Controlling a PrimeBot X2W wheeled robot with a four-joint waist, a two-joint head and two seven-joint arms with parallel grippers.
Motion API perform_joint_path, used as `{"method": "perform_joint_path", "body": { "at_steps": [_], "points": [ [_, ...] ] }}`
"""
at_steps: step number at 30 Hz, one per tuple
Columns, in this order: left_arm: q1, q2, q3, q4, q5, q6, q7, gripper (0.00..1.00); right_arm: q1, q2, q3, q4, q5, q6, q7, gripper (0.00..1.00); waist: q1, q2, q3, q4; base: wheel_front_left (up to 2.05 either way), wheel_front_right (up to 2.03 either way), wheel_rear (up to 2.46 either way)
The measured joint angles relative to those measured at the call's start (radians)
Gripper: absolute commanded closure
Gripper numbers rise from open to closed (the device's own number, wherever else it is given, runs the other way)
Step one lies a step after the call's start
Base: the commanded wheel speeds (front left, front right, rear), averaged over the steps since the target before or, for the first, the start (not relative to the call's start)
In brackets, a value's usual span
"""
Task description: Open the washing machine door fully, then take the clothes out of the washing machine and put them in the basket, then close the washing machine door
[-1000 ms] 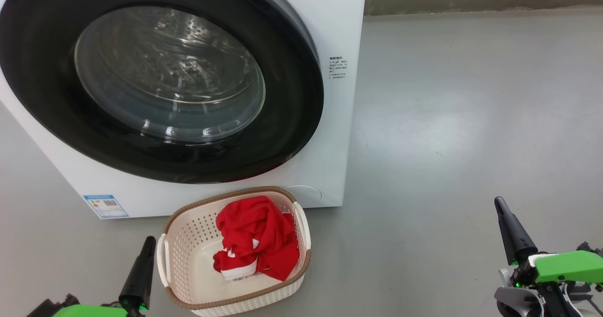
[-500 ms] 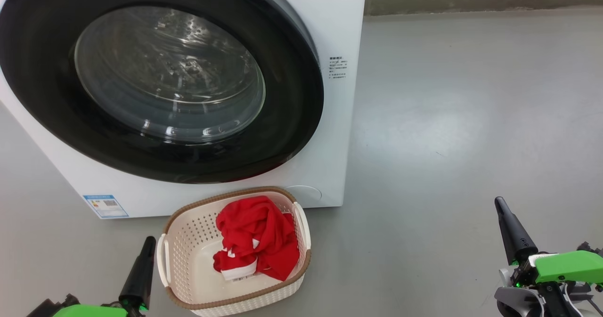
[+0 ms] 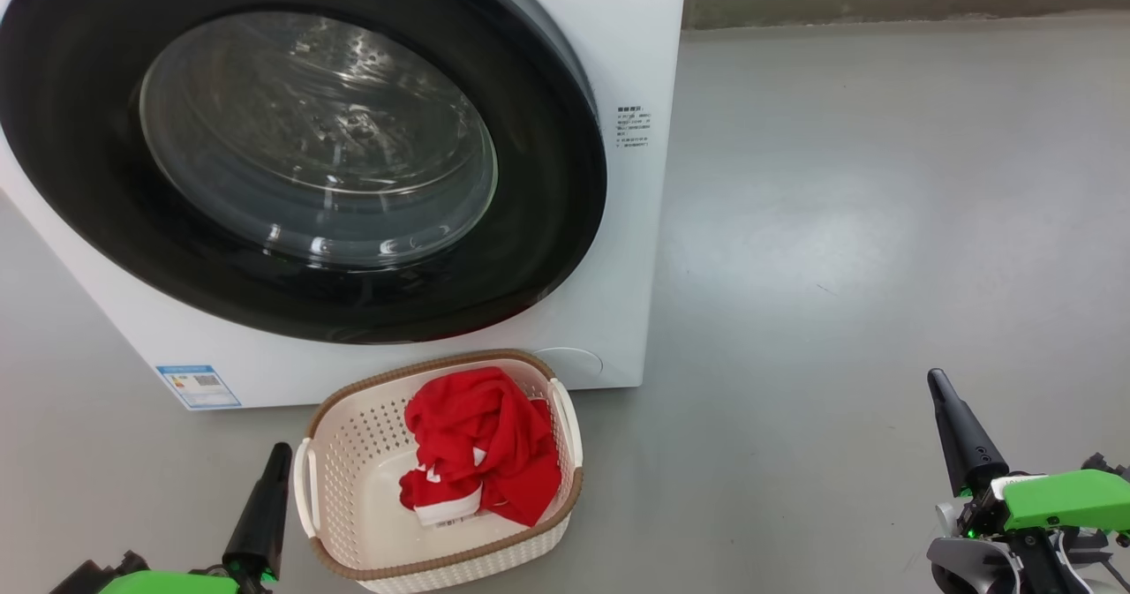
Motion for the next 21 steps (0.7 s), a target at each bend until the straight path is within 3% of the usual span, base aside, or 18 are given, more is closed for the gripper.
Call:
{"method": "perform_joint_path", "body": {
  "at_steps": [21],
  "points": [
    [0.0, 0.0, 0.001, 0.0, 0.0, 0.0, 0.0, 1.0, 0.0, 0.0, -0.001, 0.0, 0.0, 0.0, 0.0, 1.0, 0.0, 0.0, 0.0, 0.0, 0.0, 0.0, 0.0]
  ]
}}
